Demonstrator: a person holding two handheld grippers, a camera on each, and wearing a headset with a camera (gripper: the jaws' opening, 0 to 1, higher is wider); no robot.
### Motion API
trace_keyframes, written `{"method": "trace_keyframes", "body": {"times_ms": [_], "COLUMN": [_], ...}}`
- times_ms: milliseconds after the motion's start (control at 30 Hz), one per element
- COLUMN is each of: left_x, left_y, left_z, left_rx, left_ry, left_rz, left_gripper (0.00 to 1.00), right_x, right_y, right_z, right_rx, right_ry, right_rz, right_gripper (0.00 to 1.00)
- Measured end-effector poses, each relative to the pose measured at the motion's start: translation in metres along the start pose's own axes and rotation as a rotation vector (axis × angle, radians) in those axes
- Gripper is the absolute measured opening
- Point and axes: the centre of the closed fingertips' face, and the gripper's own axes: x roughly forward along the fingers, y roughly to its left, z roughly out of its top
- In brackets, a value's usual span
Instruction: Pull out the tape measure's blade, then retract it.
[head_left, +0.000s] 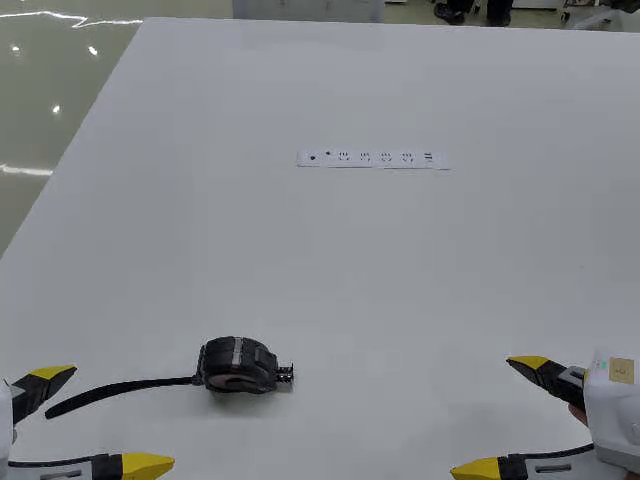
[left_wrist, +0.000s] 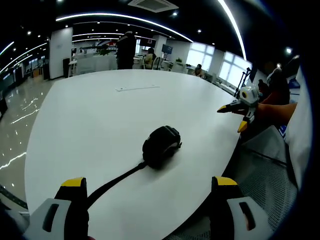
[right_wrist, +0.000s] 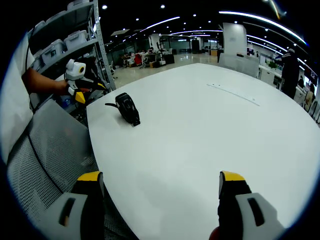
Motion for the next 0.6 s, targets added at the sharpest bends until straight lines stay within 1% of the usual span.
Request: {"method": "trace_keyframes", "body": {"times_ms": [600], "left_x": [-0.0002], "left_y": [-0.001], "left_z": [-0.0008], "left_rx": [0.017], "left_ry": [0.01], "left_rz": [-0.005], "left_gripper": [1.0], "right_x": [-0.001], "right_y": [-0.0007], "right_z": [0.0007], "right_rx": [-0.01], "right_ry": [0.003], "right_rz": [-0.002], "right_gripper": [0.97]}}
